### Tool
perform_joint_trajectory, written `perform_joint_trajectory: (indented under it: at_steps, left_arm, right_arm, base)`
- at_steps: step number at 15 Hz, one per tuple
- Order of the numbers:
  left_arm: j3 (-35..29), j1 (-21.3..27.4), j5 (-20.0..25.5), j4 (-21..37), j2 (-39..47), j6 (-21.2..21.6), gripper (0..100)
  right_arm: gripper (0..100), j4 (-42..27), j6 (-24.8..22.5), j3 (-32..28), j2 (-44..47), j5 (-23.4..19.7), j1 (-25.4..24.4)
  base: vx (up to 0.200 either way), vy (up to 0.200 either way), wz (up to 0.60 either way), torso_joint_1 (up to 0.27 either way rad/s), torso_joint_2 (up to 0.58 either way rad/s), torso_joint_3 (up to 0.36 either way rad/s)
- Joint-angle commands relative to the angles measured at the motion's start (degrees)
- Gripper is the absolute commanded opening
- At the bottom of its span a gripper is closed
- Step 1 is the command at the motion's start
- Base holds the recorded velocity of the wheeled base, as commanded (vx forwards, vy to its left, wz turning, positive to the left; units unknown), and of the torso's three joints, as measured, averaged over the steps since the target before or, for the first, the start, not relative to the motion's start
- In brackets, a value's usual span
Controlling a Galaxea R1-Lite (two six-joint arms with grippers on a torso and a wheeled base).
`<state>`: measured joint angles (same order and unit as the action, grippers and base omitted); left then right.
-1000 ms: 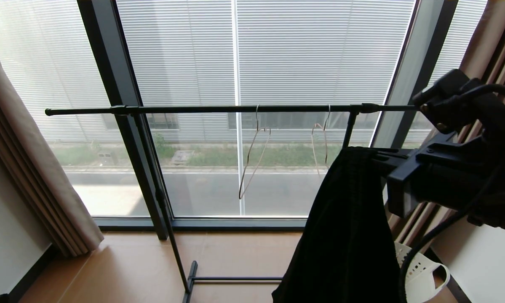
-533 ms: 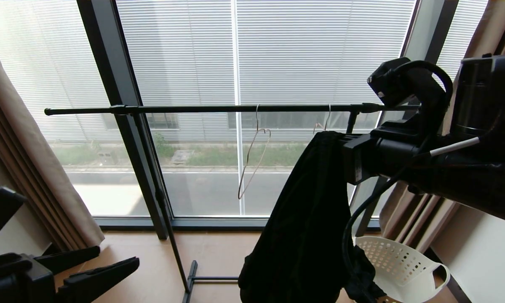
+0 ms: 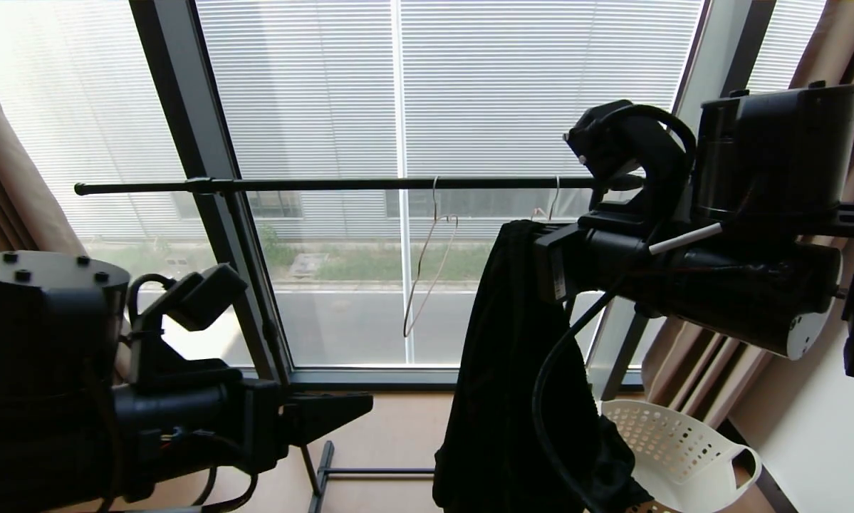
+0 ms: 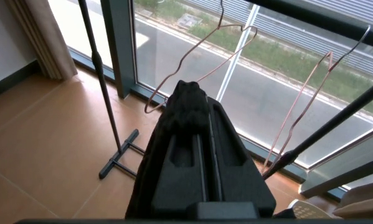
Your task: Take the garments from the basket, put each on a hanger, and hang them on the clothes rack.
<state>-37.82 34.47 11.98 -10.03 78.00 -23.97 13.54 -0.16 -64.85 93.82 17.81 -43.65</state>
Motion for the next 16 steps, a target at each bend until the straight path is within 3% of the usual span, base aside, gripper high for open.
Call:
perform_joint_trajectory:
  at_steps: [1,8,16]
  left_arm:
    - [-1.1,2.4,-0.1,-2.7,8.0,-0.3,100]
    - [-6.9,7.7,-4.8,-3.7,14.3,-0.5,100]
    - [-11.7,7.7,-7.3,-3.7,23.4,-1.3,100]
  right_arm:
    - [0,-0.1,0.0,-1.3,2.2,0.5,-0.1]
    - [0,-0.4,-0.2,-7.4,5.0,8.7,-3.9]
    - [0,0.2,0.2,-8.5,6.6,8.9,-4.4]
  base:
    - [0.0,0.0,0.0,0.0,0.0,0.0]
    - [0.0,0.0,0.0,0.0,0.0,0.0]
    - [0.0,0.0,0.0,0.0,0.0,0.0]
